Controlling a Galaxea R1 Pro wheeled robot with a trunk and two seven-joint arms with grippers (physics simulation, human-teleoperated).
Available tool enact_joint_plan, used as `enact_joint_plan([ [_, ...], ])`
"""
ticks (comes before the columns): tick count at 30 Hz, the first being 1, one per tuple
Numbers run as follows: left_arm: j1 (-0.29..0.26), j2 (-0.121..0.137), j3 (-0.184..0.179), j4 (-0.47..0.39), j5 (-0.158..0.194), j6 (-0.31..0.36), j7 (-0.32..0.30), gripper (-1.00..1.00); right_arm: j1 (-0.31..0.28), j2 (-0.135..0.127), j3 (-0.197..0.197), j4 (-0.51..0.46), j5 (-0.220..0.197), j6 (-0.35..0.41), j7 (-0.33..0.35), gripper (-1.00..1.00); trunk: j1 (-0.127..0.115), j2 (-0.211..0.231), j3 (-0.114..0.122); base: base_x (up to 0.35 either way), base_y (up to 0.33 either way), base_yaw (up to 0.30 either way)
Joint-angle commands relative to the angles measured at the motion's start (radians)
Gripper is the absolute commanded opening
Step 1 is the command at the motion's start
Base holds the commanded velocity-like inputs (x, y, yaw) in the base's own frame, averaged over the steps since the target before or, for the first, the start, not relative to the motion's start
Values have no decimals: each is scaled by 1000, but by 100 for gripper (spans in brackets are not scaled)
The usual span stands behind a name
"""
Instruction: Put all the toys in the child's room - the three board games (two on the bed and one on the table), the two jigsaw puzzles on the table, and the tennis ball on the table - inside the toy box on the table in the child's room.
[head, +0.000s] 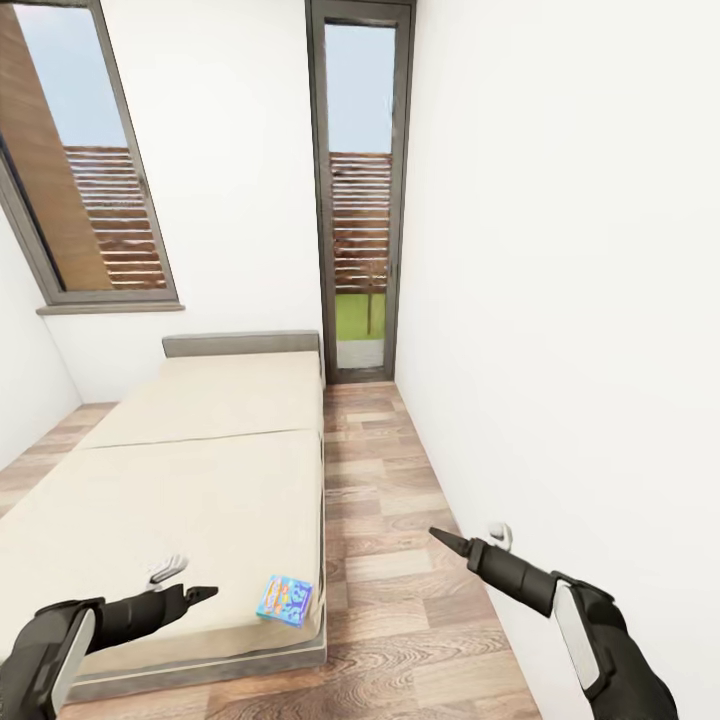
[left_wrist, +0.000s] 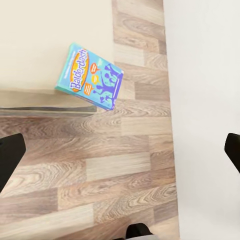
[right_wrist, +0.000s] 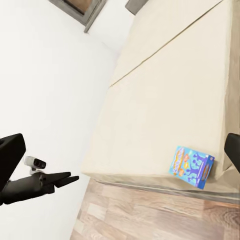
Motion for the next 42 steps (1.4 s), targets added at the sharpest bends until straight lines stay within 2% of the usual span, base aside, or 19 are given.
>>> enact_joint_plan([
  [1, -1, -2, 1, 1, 4, 8, 1, 100, -2, 0, -2, 0, -13, 6, -5, 100, 4, -8, -5, 0, 0, 0],
  [7, -1, -13, 0, 4, 4, 6, 11, 100, -5, 0, -3, 1, -41, 2, -40, 100, 27, -50, -23, 0, 0, 0],
  [21, -2, -40, 0, 17, 6, -3, 48, 100, -7, 2, -2, -1, -49, -2, -79, 100, 81, -148, -67, 0, 0, 0],
  [28, -7, -54, 0, 65, 7, -43, 66, 100, -6, 2, -1, -3, -50, -2, -88, 100, 108, -197, -89, 0, 0, 0],
  [33, -35, -69, 0, 124, 7, -84, 72, 100, -6, 2, 0, -2, -50, -2, -90, 100, 127, -232, -105, 0, 0, 0],
  [42, -60, -72, 9, 252, 7, -125, 74, 100, -7, 2, 2, -2, -48, -2, -92, 100, 161, -295, -133, 0, 0, 0],
])
